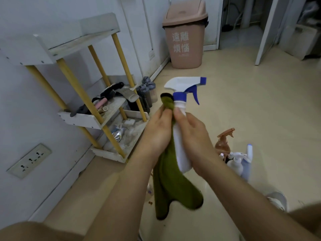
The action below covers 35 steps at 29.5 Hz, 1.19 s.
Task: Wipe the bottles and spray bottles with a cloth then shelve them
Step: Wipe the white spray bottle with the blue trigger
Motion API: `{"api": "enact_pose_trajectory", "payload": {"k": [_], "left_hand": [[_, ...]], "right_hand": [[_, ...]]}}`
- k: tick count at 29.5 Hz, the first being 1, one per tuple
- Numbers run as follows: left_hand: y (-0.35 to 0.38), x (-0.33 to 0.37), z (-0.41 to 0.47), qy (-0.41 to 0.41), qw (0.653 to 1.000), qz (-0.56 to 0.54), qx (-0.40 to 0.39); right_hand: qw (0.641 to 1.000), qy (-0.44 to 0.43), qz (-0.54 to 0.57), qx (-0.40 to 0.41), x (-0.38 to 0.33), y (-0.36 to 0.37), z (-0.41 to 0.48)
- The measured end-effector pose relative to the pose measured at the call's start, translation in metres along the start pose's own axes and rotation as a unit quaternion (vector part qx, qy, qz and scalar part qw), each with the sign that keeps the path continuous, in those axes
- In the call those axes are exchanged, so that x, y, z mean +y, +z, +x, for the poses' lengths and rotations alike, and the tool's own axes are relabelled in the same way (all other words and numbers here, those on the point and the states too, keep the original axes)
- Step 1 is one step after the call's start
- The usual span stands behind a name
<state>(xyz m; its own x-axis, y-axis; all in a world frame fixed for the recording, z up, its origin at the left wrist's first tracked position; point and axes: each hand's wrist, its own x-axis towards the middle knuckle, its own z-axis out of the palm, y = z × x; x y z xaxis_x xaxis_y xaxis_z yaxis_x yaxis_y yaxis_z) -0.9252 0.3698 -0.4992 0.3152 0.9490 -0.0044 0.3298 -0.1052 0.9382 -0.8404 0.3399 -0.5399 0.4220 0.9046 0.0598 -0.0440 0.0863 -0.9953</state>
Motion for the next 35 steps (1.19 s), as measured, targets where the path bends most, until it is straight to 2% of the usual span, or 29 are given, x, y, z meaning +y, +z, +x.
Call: {"api": "enact_pose_trajectory", "payload": {"k": [2,4,6,8,10,14,17,22,24,26,28,30,32,35], "left_hand": [[-0.005,0.006,0.006,-0.117,0.99,-0.083,0.015],[-0.004,0.005,0.003,-0.138,0.98,-0.142,0.028],[0.003,0.0,-0.005,-0.079,0.987,-0.13,0.043],[0.012,-0.013,-0.017,0.028,0.994,-0.094,0.041],[0.017,-0.026,-0.025,0.116,0.993,0.0,0.005],[0.019,-0.04,-0.025,0.175,0.967,0.183,-0.004],[0.018,-0.036,-0.012,0.179,0.959,0.213,0.045],[0.02,-0.029,-0.006,0.109,0.987,0.044,0.106],[0.014,-0.024,-0.006,0.07,0.99,-0.081,0.091],[0.005,-0.019,-0.004,0.014,0.967,-0.253,0.042],[-0.012,-0.015,-0.004,-0.007,0.945,-0.326,0.02],[-0.032,-0.019,-0.002,0.013,0.96,-0.277,0.026],[-0.051,-0.023,0.0,0.011,0.987,-0.158,0.028],[-0.076,-0.022,-0.003,-0.056,0.996,0.049,-0.042]], "right_hand": [[0.998,-0.057,-0.037,-0.004,0.004,0.0,-0.008],[0.991,-0.106,-0.076,-0.013,0.003,0.001,-0.01],[0.992,-0.104,-0.074,-0.002,0.002,-0.001,-0.004],[0.995,-0.084,-0.055,0.015,0.001,-0.005,0.003],[0.997,-0.056,-0.049,0.016,0.004,-0.011,0.01],[0.999,-0.01,-0.043,-0.029,0.015,-0.015,0.012],[0.998,-0.031,-0.038,-0.034,0.013,-0.007,0.013],[0.997,-0.024,-0.009,-0.074,0.002,-0.012,0.01],[0.997,-0.013,0.013,-0.078,-0.002,-0.014,0.008],[0.994,0.004,0.038,-0.098,-0.003,-0.018,0.007],[0.991,0.015,0.038,-0.126,-0.005,-0.02,0.005],[0.993,0.011,0.019,-0.116,-0.008,-0.025,0.007],[0.997,-0.001,0.003,-0.072,-0.01,-0.034,0.013],[1.0,0.003,-0.004,-0.017,-0.008,-0.048,0.021]]}}
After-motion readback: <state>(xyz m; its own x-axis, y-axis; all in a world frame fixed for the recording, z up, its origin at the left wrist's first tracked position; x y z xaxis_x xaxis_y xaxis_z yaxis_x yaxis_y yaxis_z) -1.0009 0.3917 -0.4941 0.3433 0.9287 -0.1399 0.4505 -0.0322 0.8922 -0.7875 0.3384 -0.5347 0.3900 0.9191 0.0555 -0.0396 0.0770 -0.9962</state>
